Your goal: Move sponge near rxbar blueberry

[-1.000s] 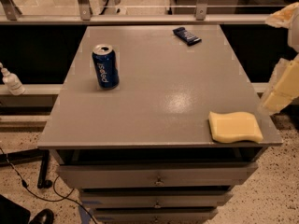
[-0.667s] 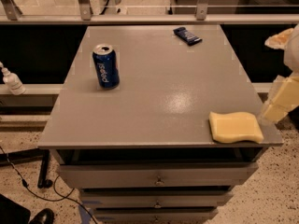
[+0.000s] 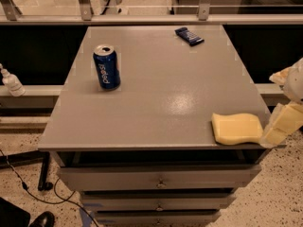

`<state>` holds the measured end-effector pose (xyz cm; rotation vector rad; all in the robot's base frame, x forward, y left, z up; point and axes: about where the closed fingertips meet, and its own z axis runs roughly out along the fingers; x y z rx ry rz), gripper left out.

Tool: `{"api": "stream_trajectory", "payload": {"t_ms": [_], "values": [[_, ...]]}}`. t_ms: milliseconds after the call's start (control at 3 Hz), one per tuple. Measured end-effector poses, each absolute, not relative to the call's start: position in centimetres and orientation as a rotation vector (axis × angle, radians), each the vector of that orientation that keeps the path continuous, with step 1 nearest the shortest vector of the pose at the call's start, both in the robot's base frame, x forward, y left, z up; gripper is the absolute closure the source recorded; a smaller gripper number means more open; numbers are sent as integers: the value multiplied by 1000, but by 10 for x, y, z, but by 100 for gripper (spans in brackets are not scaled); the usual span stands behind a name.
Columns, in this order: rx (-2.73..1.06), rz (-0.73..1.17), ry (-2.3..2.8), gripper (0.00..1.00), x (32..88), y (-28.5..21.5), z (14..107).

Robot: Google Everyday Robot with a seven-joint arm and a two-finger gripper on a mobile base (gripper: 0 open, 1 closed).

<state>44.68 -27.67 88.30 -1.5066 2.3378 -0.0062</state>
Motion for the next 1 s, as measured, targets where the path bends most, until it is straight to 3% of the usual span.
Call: {"api": "stream_trajectory", "payload": {"t_ms": [333, 667, 1000], "values": [[-1487, 88, 2375, 0, 440, -269, 856], [-1474, 158, 2389, 15, 435, -261, 837], [-1457, 204, 2368, 37, 438, -251, 831]]}}
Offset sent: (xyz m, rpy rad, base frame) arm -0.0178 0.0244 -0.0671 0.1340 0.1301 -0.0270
